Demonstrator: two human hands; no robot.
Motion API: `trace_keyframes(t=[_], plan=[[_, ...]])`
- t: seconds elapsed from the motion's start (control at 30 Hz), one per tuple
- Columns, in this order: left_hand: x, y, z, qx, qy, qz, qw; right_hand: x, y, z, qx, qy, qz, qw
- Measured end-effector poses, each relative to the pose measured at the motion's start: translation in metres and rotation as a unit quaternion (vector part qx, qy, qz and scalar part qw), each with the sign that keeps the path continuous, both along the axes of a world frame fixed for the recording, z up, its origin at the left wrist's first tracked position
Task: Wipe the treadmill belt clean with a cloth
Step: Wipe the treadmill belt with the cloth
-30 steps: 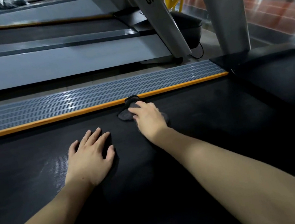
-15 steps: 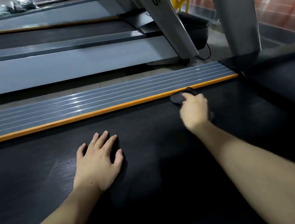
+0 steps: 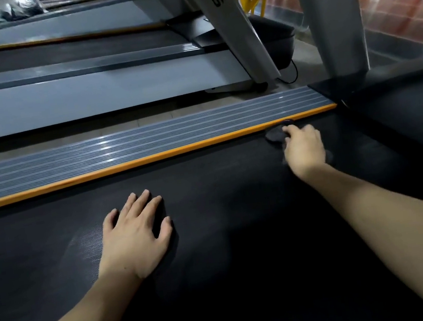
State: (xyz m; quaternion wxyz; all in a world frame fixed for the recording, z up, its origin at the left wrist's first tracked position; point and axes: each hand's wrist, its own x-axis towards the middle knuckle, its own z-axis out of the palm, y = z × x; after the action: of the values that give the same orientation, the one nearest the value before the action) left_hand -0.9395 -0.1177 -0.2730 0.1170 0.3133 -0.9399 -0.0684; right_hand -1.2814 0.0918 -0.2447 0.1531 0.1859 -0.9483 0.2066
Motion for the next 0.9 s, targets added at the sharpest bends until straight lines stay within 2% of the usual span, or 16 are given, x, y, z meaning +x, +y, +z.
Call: trace_keyframes(t=[0.07,0.13,0.27,0.33,0.37,0.43,0.53,0.6,0.67,0.77,0.9], plan=[[0.000,0.000,0.000,0.003,-0.002,0.002,1.000,0.025,-0.019,0.003,-0.019,-0.015,-0.048,0.999],[0.000,0.000,0.001,0.005,-0.001,0.002,1.000,0.068,-0.057,0.000,-0.031,-0.028,-0.030,0.999],[0.001,0.000,0.001,0.008,-0.003,0.003,1.000,0.165,-0.127,-0.009,0.002,-0.015,0.147,0.989],[0.001,0.000,0.001,0.004,0.000,0.000,1.000,0.155,-0.121,-0.004,0.028,-0.020,0.242,0.970],[0.001,0.000,0.000,0.003,0.000,-0.001,1.000,0.136,-0.106,-0.001,0.041,-0.008,0.255,0.966],[0.001,0.000,-0.001,0.001,0.003,0.000,1.000,0.084,-0.065,0.001,0.061,0.015,0.194,0.979],[0.000,0.000,-0.001,-0.001,0.004,0.003,1.000,0.011,0.004,0.003,0.032,0.012,0.016,0.999],[-0.001,0.000,0.000,-0.002,-0.001,0.004,1.000,0.009,0.011,0.002,0.007,0.000,-0.040,0.999],[-0.002,0.000,0.000,0.003,-0.006,0.003,1.000,0.039,-0.018,0.002,-0.004,-0.017,-0.046,0.999],[0.000,0.000,0.000,0.003,-0.001,0.002,1.000,0.111,-0.087,-0.004,-0.027,-0.022,0.028,0.999],[0.000,-0.001,-0.001,-0.003,-0.005,0.001,1.000,0.180,-0.136,-0.005,0.012,-0.027,0.232,0.972]])
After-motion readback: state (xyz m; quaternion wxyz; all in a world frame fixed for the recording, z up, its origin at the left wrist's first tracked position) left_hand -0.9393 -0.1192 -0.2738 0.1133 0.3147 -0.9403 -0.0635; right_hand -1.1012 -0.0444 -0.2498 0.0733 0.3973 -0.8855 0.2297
